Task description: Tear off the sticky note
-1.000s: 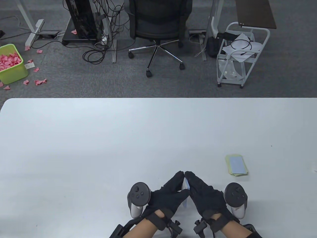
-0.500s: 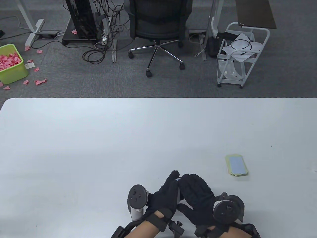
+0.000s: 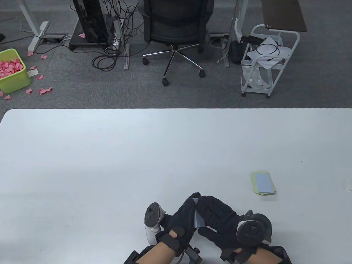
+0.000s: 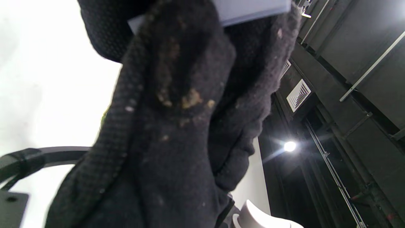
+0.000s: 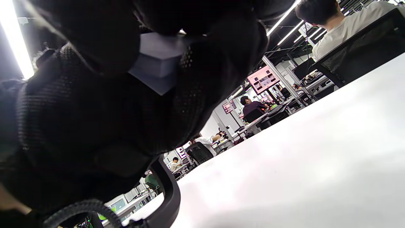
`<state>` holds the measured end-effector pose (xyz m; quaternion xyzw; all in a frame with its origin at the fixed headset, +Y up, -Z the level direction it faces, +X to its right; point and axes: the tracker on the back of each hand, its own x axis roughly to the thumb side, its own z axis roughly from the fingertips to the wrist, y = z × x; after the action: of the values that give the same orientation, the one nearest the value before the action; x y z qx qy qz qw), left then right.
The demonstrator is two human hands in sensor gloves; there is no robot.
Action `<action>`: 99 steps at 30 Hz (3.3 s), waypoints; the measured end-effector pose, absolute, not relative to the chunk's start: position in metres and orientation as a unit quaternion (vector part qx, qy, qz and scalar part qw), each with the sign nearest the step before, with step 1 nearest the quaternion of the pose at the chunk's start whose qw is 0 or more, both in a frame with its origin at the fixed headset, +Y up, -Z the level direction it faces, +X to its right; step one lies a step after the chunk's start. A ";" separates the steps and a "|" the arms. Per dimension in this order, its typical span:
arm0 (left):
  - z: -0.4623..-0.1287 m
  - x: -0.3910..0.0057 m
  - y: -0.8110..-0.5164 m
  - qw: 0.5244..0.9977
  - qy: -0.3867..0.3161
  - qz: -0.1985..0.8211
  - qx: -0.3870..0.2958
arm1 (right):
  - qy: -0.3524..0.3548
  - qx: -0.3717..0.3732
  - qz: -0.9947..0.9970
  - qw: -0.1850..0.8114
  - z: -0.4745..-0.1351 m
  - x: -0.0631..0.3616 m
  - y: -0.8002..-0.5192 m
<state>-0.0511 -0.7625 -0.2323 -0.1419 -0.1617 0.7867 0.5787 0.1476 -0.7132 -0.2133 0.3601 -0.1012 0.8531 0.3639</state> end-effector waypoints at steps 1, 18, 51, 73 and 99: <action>-0.232 -0.051 -0.763 0.579 -0.163 0.786 -0.142 | -0.100 0.361 0.851 0.367 -0.214 0.148 -0.713; -0.231 -0.051 -0.763 0.581 -0.162 0.785 -0.139 | -0.127 0.345 0.849 0.381 -0.211 0.154 -0.710; -0.233 -0.054 -0.754 0.609 -0.130 0.778 -0.081 | -0.109 0.315 0.834 0.440 -0.217 0.146 -0.711; -0.245 -0.075 -0.769 0.542 -0.092 0.819 -0.166 | -0.002 0.278 0.710 0.647 -0.228 0.180 -0.720; -0.250 -0.097 -0.770 0.568 -0.084 0.806 -0.141 | -0.134 0.067 0.968 0.201 -0.309 0.319 -0.728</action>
<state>-0.0967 -0.7700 -0.2503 -0.1412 -0.0835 0.8062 0.5684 0.3192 -0.7280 -0.3092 0.0669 -0.1338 0.9680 0.2013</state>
